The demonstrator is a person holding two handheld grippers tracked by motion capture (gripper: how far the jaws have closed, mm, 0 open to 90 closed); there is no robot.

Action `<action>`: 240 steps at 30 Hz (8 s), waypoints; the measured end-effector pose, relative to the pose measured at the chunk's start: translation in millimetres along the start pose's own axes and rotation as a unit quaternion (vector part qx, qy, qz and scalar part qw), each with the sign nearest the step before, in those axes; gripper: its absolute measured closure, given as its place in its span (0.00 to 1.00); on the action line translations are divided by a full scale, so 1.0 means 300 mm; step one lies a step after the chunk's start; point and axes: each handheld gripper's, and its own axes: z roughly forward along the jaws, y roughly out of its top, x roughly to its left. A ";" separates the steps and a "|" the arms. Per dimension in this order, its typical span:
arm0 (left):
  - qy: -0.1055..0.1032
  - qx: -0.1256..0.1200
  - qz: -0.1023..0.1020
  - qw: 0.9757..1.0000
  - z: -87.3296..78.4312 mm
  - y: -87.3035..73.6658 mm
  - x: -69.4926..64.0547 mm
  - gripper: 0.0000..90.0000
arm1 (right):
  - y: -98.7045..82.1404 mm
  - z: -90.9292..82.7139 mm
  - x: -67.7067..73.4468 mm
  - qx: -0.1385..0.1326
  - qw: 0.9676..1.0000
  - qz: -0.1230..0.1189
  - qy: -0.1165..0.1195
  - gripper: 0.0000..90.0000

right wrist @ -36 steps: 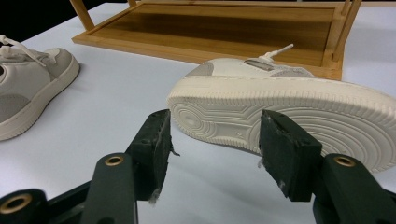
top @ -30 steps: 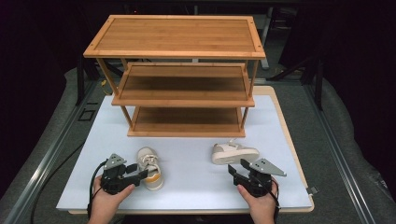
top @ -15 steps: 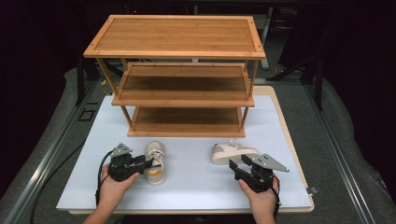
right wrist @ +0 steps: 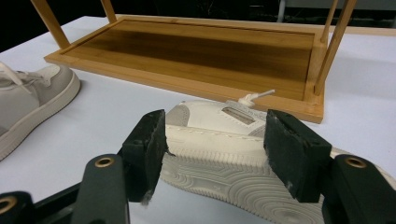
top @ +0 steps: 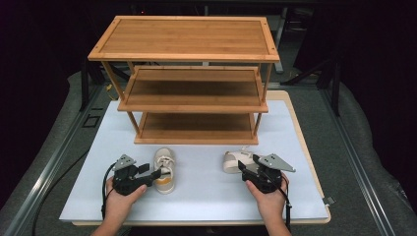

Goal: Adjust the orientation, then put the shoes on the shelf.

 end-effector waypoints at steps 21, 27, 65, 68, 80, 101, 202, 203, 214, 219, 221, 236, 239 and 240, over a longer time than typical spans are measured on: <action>-0.004 0.012 -0.004 1.000 0.016 0.009 0.003 0.42 | -0.085 -0.124 0.025 0.060 0.994 0.086 0.025 0.46; -0.012 0.019 -0.003 1.000 0.028 0.015 0.003 0.44 | -0.127 -0.132 0.042 0.081 0.992 0.093 0.013 0.45; -0.023 0.027 -0.009 0.999 0.057 0.018 0.014 0.42 | -0.075 0.054 -0.133 0.078 0.990 0.089 -0.076 0.73; -0.023 0.027 -0.010 0.999 0.057 0.018 0.014 0.43 | -0.067 0.079 -0.127 0.076 0.991 0.091 -0.068 0.75; -0.018 0.024 -0.009 1.000 0.052 0.014 0.009 0.45 | -0.041 0.168 -0.053 0.067 0.995 0.067 -0.020 1.00; 0.023 0.024 -0.005 0.999 0.047 0.022 -0.022 0.49 | -0.036 0.001 0.106 0.044 0.999 0.029 -0.002 0.63; -0.002 0.005 -0.034 0.999 0.175 0.016 -0.233 0.61 | -0.095 0.137 0.277 0.050 0.994 0.092 0.035 0.60; -0.002 0.005 -0.034 0.999 0.175 0.016 -0.233 0.61 | -0.094 0.137 0.278 0.050 0.994 0.090 0.032 0.61; -0.005 -0.021 -0.055 0.998 0.176 -0.004 -0.231 0.61 | -0.096 0.143 0.302 0.035 0.997 0.065 0.004 0.63; -0.009 -0.035 -0.062 0.997 0.175 -0.018 -0.226 0.61 | -0.095 0.143 0.300 0.034 0.998 0.061 -0.002 0.64; -0.010 -0.036 -0.064 0.997 0.175 -0.019 -0.224 0.61 | -0.097 0.145 0.300 0.031 0.997 0.068 0.004 0.64; -0.008 -0.039 -0.070 0.997 0.188 -0.012 -0.218 0.59 | -0.077 0.191 0.298 0.022 0.996 0.078 -0.023 0.68; -0.009 -0.044 -0.074 0.996 0.188 -0.016 -0.217 0.59 | -0.085 0.189 0.301 0.016 0.996 0.083 -0.024 0.66; -0.009 -0.046 -0.076 0.996 0.189 -0.017 -0.218 0.59 | -0.085 0.189 0.301 0.016 0.996 0.083 -0.024 0.66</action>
